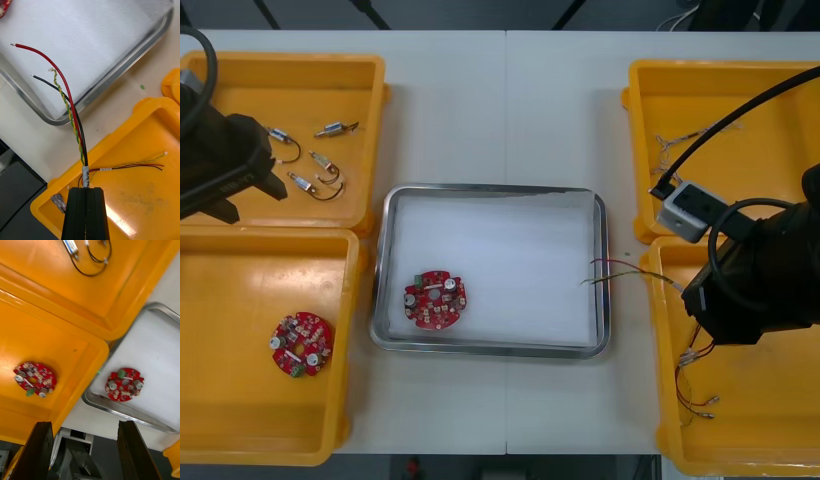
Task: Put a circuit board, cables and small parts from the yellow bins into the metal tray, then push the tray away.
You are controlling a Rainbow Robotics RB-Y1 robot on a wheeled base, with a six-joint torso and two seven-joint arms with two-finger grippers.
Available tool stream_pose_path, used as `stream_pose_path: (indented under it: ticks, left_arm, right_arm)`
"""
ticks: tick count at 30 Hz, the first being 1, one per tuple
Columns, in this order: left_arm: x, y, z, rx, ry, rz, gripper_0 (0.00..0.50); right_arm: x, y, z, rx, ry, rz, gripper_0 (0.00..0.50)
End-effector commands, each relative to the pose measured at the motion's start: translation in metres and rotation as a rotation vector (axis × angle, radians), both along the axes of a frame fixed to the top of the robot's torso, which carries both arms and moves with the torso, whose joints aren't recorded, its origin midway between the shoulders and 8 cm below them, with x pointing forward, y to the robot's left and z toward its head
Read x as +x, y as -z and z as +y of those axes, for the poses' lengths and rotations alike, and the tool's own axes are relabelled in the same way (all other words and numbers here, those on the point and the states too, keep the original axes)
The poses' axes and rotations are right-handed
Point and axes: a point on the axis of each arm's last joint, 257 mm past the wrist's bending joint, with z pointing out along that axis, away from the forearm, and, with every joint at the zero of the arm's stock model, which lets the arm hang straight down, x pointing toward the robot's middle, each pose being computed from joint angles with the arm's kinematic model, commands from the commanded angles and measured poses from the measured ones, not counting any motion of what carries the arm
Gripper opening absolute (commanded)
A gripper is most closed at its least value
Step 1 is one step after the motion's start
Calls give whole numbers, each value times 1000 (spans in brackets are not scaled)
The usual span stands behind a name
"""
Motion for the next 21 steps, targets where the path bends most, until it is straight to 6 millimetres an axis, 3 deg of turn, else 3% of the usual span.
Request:
stream_pose_path:
  ticks: [1,7,14,21]
  left_arm:
    - [21,-40,50,34,-86,-67,500]
    - [47,-51,94,-3,-243,-107,500]
    - [78,-60,134,-78,-378,-173,500]
    - [100,-58,154,-57,-438,-201,500]
  right_arm:
    - [-7,0,18,-145,-276,-54,0]
    - [-3,11,57,-197,-505,-86,0]
    - [13,37,102,-185,-596,-135,0]
    - [32,68,129,-213,-664,-176,0]
